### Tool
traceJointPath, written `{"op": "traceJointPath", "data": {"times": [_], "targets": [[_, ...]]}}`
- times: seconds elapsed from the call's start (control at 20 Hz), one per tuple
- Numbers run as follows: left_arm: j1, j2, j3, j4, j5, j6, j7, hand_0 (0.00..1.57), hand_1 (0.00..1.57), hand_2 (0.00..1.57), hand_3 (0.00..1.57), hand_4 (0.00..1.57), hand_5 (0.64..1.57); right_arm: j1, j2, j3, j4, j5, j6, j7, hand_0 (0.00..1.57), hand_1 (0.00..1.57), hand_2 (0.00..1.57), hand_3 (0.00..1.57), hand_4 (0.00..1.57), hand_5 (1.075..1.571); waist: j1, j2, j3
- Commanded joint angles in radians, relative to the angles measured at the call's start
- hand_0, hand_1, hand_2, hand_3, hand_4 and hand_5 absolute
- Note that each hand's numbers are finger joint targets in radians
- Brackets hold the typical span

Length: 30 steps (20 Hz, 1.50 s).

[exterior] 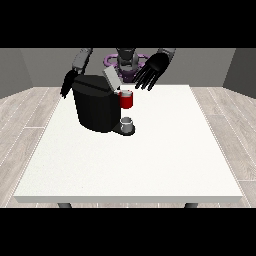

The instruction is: Insert the coffee pod into the coffee machine and close the lid

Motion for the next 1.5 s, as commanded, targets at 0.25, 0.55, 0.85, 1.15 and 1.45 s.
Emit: {"op": "traceJointPath", "data": {"times": [0.25,0.55,0.85,1.15,1.45], "targets": [[0.229,-0.268,0.238,-0.009,0.333,0.006,-0.055,0.00,0.00,0.00,0.00,0.42,1.571,0.149,-0.007,-0.047,0.050,-0.031,-0.002,-0.026,0.00,0.00,0.00,0.00,0.00,1.571,0.156,-0.220,-0.0029],[0.496,-0.363,0.334,0.023,0.478,-0.058,-0.125,0.00,0.00,0.00,0.00,0.39,1.571,0.284,-0.039,-0.081,0.045,-0.070,0.046,-0.068,0.00,0.00,0.00,0.00,0.00,1.571,0.267,-0.411,-0.0012],[0.579,-0.380,0.316,0.021,0.480,-0.069,-0.081,0.00,0.00,0.00,0.00,0.44,1.571,0.184,0.010,0.012,-0.078,-0.091,0.122,0.013,0.00,0.00,0.00,0.00,0.00,1.571,0.285,-0.493,-0.0011],[0.615,-0.382,0.321,-0.055,0.541,-0.074,-0.055,0.00,0.00,0.00,0.00,0.39,1.571,0.140,-0.045,0.051,-0.137,-0.074,0.192,0.005,0.00,0.00,0.00,0.00,0.15,1.571,0.310,-0.492,-0.0006],[0.666,-0.412,0.241,-0.211,0.605,-0.091,0.007,0.00,0.00,0.00,0.00,0.38,1.571,0.023,-0.097,-0.029,-0.102,-0.085,0.168,0.047,0.00,0.00,0.00,0.00,0.00,1.571,0.365,-0.409,-0.0002]]}}
